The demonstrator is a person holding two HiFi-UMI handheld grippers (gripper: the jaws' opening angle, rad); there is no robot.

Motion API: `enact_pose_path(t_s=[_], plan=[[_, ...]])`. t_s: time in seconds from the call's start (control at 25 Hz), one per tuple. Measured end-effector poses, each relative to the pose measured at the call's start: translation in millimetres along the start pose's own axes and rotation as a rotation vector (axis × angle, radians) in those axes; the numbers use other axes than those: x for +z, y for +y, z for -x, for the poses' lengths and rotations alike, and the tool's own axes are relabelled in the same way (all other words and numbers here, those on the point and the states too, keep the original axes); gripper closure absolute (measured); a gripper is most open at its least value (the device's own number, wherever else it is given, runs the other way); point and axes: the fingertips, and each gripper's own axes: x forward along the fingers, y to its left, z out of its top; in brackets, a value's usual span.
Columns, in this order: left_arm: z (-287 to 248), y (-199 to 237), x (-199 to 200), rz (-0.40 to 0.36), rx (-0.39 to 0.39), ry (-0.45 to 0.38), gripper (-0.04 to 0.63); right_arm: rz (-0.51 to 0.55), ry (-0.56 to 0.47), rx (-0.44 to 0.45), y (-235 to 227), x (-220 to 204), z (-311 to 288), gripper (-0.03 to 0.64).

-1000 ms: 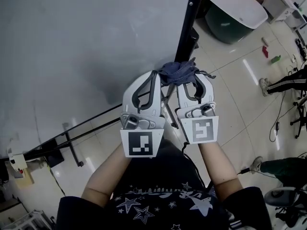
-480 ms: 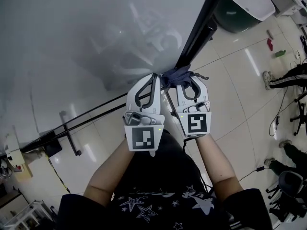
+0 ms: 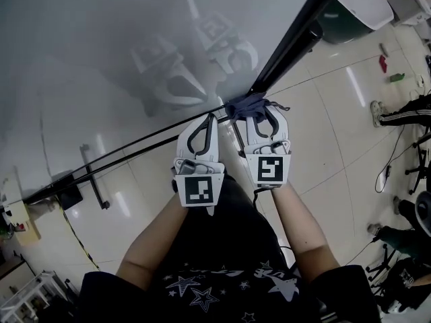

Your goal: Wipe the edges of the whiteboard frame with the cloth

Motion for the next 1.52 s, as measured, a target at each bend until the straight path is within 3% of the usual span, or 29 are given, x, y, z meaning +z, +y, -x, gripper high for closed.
enact_pose_path(t_s=[0.24,0.48,0.72,0.88,1.12,1.28,1.52], plan=[[6,6,-32,0.017,0.034,0.089,0.591,-0.063,0.092,0.003,0,-41,-8,0.534],[16,21,-40,0.021,0.068,0.095,0.591,-0.082,0.119,-0.003,3,-50,-10,0.534],[19,30,-25,0.034,0.096,0.055,0.591,-0.138,0.216,-0.021,-3,-58,6,0.534],[27,32,0,0.030,0.088,-0.013,0.591,-0.182,0.168,-0.051,-13,-38,32,0.535],[60,38,29,0.065,0.049,-0.077,0.591,-0.089,0.032,-0.042,-3,35,51,0.538],[101,63,35,0.073,0.066,-0.097,0.591,-0.110,0.019,-0.034,27,57,55,0.543],[119,68,46,0.074,0.045,-0.113,0.591,-0.088,0.021,-0.086,30,68,57,0.543]])
